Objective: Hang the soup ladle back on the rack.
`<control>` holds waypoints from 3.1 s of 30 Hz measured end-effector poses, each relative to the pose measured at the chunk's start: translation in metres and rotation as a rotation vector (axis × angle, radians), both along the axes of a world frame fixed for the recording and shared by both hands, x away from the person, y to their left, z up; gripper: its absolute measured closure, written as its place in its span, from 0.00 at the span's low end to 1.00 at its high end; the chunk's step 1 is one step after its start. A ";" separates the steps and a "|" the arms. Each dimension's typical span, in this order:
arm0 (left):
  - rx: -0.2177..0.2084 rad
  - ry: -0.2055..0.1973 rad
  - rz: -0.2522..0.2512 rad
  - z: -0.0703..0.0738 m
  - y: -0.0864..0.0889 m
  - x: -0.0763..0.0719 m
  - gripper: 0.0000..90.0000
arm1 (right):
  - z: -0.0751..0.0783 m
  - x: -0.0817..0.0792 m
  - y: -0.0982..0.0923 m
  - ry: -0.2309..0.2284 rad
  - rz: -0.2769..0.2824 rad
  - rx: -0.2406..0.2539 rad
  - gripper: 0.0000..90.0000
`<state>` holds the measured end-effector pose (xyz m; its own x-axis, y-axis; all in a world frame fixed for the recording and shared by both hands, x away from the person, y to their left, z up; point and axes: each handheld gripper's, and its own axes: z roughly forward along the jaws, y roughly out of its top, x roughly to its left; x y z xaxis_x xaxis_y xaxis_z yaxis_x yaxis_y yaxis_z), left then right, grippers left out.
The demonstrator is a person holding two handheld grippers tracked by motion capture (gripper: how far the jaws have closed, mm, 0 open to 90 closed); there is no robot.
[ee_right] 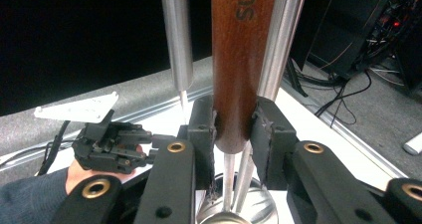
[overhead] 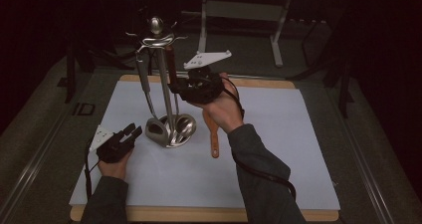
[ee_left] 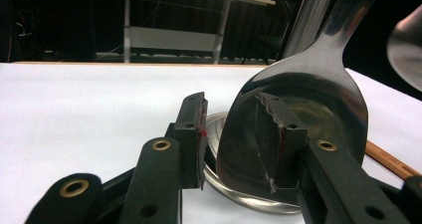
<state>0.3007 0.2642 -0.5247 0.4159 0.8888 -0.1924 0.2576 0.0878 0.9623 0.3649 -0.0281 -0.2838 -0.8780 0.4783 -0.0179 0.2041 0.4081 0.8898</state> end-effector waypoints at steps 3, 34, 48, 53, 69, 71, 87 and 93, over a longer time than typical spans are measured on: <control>-0.001 -0.001 0.000 0.000 0.000 0.000 0.72 | -0.001 0.001 0.001 0.006 -0.004 0.008 0.79; -0.003 -0.002 0.002 0.000 0.001 0.000 0.72 | -0.004 0.007 0.004 0.013 0.031 0.005 0.81; -0.008 -0.001 0.000 0.000 0.001 0.000 0.72 | 0.004 0.015 0.012 0.048 0.035 -0.027 0.82; -0.005 -0.001 -0.001 0.000 0.001 0.000 0.72 | 0.000 0.017 0.013 0.067 0.036 -0.028 0.81; -0.001 0.000 0.001 0.000 0.001 0.000 0.72 | -0.003 0.011 -0.009 0.021 0.011 -0.030 0.76; -0.002 -0.001 0.001 0.000 0.001 0.000 0.72 | -0.007 0.011 -0.012 0.012 -0.001 -0.056 0.76; -0.005 -0.004 0.000 0.000 0.001 0.000 0.73 | -0.039 0.015 -0.023 0.004 -0.061 -0.284 0.75; -0.012 -0.007 -0.002 0.000 0.000 0.000 0.73 | -0.062 0.017 -0.026 0.013 -0.072 -0.431 0.73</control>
